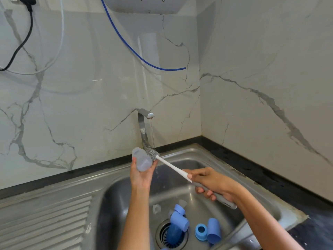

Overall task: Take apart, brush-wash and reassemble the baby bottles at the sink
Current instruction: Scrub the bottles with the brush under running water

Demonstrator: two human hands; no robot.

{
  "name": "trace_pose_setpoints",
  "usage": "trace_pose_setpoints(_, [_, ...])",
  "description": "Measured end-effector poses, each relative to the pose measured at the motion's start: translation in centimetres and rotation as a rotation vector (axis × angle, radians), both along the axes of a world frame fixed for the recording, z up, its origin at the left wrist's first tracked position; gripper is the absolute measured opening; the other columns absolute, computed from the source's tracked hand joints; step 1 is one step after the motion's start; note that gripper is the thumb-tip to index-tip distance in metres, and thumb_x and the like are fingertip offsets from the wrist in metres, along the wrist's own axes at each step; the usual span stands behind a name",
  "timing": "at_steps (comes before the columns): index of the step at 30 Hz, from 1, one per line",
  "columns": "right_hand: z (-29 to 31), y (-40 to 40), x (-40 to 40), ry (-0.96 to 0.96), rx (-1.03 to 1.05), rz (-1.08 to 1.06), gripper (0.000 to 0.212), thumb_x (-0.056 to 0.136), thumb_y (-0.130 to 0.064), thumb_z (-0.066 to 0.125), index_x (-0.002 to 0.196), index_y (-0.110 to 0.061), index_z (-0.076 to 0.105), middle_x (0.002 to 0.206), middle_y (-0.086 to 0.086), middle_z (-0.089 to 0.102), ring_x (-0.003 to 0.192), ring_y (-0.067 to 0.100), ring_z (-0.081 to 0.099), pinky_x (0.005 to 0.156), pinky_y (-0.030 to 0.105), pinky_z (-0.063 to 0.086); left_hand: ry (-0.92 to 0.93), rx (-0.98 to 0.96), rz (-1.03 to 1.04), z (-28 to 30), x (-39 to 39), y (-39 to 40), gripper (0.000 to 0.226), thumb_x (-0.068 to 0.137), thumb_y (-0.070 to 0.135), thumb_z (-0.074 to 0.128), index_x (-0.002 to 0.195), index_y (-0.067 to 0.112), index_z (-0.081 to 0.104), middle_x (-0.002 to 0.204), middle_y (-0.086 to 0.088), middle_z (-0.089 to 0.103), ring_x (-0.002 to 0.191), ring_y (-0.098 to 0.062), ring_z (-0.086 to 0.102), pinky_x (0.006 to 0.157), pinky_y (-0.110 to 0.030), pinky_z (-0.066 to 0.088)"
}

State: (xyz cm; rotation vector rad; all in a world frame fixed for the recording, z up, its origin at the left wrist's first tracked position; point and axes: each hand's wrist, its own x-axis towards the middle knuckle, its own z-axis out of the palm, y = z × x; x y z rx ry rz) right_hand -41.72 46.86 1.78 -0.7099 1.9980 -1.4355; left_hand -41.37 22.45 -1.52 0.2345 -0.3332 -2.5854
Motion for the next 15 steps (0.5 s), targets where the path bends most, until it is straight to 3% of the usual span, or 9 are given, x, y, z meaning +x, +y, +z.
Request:
trace_pose_setpoints(3, [-0.2,-0.2,0.1,0.024,-0.035,-0.056,0.034,0.101,-0.029,0.046,0.135,-0.035,0.049,0.058,-0.002,0.046,0.041,0.004,0.035,0.038,0.014,0.034,-0.221,-0.251,-0.092,-0.1,0.4,0.5,0.033,0.090,0.020,0.060,0.118,0.010,0.046,0.114,-0.020,0.049,0.097,-0.032,0.056,0.074,-0.051,0.057])
trace_pose_setpoints(6, [-0.5,-0.3,0.1,0.101,-0.015,-0.076,0.037,0.101,-0.030,0.046,0.138,-0.036,0.046,0.060,-0.002,0.046,0.042,0.003,0.036,0.039,0.015,0.034,-0.488,-0.395,-0.057,-0.4,0.5,1.1,0.045,0.084,0.021,0.070,0.119,0.007,0.046,0.111,-0.019,0.050,0.102,-0.033,0.055,0.065,-0.044,0.055])
trace_pose_setpoints(11, [-1.2,-1.0,0.4,0.282,0.117,-0.081,0.037,0.102,-0.033,0.044,0.138,-0.039,0.046,0.066,0.000,0.047,0.046,0.005,0.037,0.041,0.017,0.035,-0.593,-0.476,0.003,-0.9,0.5,0.2,0.056,0.080,0.026,0.075,0.126,0.002,0.051,0.122,-0.019,0.055,0.098,-0.029,0.058,0.051,-0.033,0.053])
trace_pose_setpoints(15, [-1.7,-1.3,0.2,0.337,0.133,-0.111,0.040,0.102,-0.032,0.044,0.140,-0.041,0.041,0.070,0.002,0.048,0.051,0.008,0.037,0.043,0.017,0.036,-0.600,-0.672,0.005,-0.3,0.6,0.7,0.040,0.079,0.003,0.068,0.117,0.000,0.056,0.119,-0.024,0.057,0.080,-0.025,0.058,0.042,-0.020,0.049])
